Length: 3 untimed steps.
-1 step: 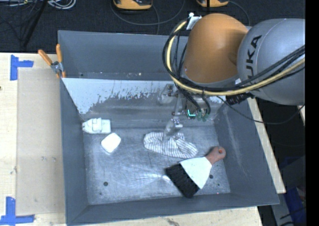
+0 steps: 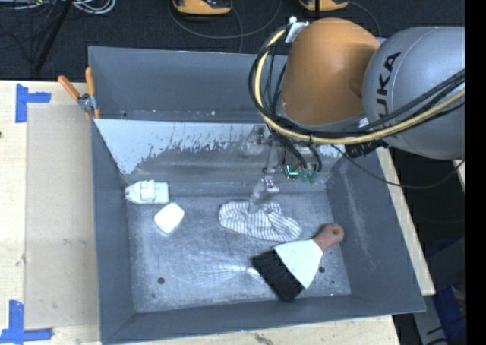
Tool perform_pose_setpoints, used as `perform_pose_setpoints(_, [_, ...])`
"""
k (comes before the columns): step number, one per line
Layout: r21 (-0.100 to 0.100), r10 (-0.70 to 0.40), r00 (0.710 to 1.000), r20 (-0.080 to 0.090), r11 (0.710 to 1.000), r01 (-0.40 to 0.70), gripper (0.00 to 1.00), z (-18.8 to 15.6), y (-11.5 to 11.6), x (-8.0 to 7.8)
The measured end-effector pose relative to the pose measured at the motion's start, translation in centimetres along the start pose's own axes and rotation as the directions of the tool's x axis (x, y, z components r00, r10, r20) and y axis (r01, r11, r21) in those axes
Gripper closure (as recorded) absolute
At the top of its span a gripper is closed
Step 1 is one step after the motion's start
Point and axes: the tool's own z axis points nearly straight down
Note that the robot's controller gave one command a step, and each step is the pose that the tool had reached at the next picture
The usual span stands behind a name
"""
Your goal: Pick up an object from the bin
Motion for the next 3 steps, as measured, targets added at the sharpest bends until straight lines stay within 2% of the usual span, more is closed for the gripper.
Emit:
perform_pose_setpoints(1, [0.000,-0.024,1.000,0.008,1.000,0.024,0.00,4.8,0.2,-0.5])
perform_pose_setpoints(2, [0.000,-0.063,0.998,0.003,0.998,0.063,0.00,10.9,-0.4,-0.1])
perform_pose_setpoints(3, [-0.006,0.152,0.988,-0.004,0.988,-0.152,1.00,15.2,-5.2,0.0])
